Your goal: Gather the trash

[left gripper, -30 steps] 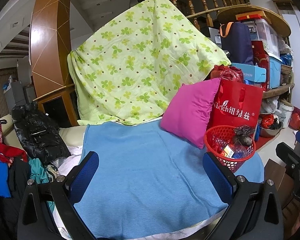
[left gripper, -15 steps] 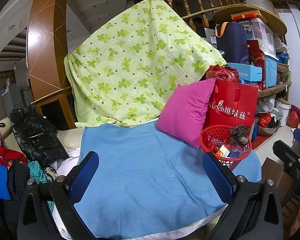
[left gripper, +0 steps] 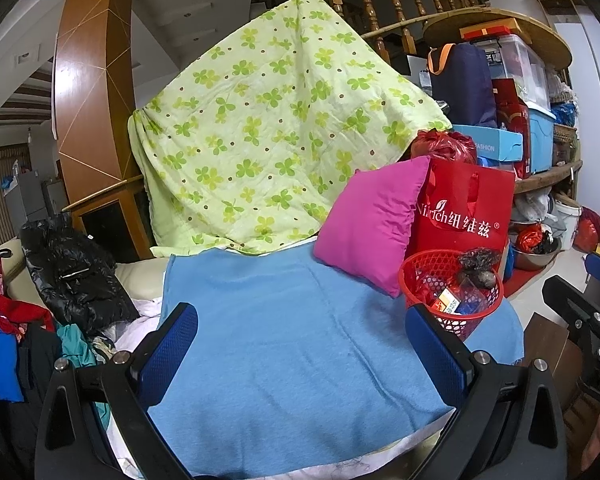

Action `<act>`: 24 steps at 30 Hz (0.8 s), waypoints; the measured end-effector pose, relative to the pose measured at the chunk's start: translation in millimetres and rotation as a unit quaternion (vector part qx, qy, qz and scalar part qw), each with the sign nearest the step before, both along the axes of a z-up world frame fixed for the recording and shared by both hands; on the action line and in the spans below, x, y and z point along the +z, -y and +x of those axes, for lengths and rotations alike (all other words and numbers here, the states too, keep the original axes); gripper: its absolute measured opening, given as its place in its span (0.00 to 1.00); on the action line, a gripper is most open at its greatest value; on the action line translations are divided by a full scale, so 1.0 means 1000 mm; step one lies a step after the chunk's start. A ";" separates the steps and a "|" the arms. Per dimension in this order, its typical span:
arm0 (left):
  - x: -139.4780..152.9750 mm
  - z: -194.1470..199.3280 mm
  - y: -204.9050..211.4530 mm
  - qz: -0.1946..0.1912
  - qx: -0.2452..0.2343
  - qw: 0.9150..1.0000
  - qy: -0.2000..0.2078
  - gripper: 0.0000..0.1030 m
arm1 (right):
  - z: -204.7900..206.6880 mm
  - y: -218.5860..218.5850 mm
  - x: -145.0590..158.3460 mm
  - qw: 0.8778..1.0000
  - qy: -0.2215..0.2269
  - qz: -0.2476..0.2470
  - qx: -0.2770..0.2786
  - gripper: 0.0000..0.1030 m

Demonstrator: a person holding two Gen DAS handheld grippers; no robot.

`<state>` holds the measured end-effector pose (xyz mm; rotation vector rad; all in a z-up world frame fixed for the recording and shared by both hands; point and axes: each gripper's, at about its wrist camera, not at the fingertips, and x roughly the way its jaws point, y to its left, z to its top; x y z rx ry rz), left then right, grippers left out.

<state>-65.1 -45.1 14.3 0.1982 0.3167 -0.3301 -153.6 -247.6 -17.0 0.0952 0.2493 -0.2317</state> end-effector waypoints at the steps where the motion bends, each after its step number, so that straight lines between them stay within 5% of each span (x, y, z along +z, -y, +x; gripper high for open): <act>1: 0.000 0.000 0.000 0.000 0.000 1.000 0.000 1.00 | 0.000 0.000 0.000 1.000 0.000 -0.001 0.000 0.87; 24: 0.004 0.000 -0.008 -0.002 -0.007 1.000 0.000 1.00 | -0.003 -0.002 0.003 1.000 0.000 -0.006 -0.003 0.87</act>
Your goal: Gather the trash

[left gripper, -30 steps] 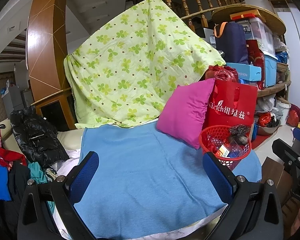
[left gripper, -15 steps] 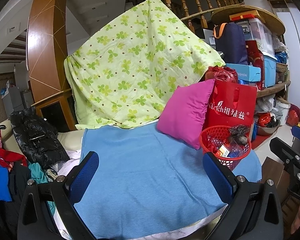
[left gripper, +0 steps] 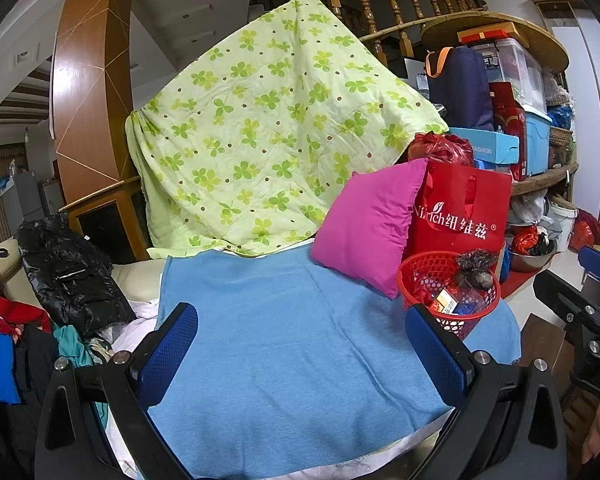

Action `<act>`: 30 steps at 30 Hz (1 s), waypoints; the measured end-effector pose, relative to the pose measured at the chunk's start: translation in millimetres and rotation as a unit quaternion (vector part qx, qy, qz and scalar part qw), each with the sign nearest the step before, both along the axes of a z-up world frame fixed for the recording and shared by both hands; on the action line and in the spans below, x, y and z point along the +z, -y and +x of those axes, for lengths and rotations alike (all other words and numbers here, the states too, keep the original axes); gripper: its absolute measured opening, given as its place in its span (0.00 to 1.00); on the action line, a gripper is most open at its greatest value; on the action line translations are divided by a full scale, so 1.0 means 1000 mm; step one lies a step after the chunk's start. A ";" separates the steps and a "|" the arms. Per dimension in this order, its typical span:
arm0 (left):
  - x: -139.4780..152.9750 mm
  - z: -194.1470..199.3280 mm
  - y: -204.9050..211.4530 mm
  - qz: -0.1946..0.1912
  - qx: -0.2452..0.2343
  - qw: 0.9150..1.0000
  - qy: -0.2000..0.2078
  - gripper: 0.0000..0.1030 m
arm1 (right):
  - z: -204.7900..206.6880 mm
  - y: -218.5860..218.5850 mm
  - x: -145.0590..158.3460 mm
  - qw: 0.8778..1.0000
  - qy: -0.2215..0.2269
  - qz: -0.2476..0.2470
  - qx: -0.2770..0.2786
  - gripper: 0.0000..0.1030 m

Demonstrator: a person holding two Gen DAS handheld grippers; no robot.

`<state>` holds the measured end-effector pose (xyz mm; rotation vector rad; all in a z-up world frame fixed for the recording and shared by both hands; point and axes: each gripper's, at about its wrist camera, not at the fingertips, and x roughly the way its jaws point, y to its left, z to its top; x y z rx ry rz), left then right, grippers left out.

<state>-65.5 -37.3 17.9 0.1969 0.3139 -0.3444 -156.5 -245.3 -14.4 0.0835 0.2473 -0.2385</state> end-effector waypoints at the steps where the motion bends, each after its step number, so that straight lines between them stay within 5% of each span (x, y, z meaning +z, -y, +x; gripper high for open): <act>1: 0.000 0.000 0.001 0.000 0.000 1.000 0.000 1.00 | 0.002 -0.002 -0.001 1.000 0.000 0.002 0.001 0.87; 30: -0.018 0.059 0.059 0.018 -0.034 0.999 -0.026 1.00 | 0.056 0.062 -0.026 0.999 -0.032 -0.002 -0.040 0.87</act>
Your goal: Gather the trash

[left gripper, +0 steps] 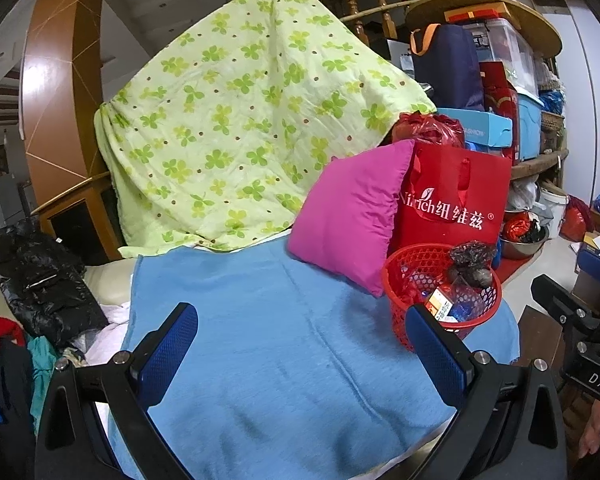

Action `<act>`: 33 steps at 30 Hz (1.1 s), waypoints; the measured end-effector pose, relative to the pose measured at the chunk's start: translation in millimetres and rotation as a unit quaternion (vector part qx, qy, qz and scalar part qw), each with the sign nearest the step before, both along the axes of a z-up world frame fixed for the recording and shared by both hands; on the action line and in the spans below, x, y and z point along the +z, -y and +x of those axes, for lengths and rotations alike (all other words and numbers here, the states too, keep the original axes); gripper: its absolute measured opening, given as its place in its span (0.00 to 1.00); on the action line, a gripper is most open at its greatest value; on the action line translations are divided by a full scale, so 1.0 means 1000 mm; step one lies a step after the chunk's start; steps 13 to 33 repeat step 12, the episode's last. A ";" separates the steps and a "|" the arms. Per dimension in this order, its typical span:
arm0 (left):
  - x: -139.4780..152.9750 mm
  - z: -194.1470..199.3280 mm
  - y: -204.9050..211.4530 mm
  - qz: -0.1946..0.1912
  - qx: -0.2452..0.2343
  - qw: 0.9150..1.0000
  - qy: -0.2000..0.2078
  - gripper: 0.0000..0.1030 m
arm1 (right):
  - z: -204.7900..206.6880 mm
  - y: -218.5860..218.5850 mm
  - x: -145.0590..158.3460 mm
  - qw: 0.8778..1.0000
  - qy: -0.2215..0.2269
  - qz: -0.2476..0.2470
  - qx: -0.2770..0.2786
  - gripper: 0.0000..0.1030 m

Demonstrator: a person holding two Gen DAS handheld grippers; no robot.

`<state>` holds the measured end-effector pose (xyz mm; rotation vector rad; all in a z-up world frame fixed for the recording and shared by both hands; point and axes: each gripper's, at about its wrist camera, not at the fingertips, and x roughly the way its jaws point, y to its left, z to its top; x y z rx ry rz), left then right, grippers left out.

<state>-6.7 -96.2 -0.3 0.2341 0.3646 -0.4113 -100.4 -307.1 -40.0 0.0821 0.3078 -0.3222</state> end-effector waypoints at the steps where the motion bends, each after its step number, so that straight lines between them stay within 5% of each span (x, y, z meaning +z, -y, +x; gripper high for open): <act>1: 0.000 0.003 0.004 0.000 -0.002 1.000 0.000 1.00 | 0.002 0.002 0.000 1.000 0.000 0.000 -0.002 0.87; 33: -0.005 0.032 0.008 -0.026 -0.026 0.999 -0.006 1.00 | 0.027 -0.001 0.003 1.000 -0.011 -0.024 -0.017 0.87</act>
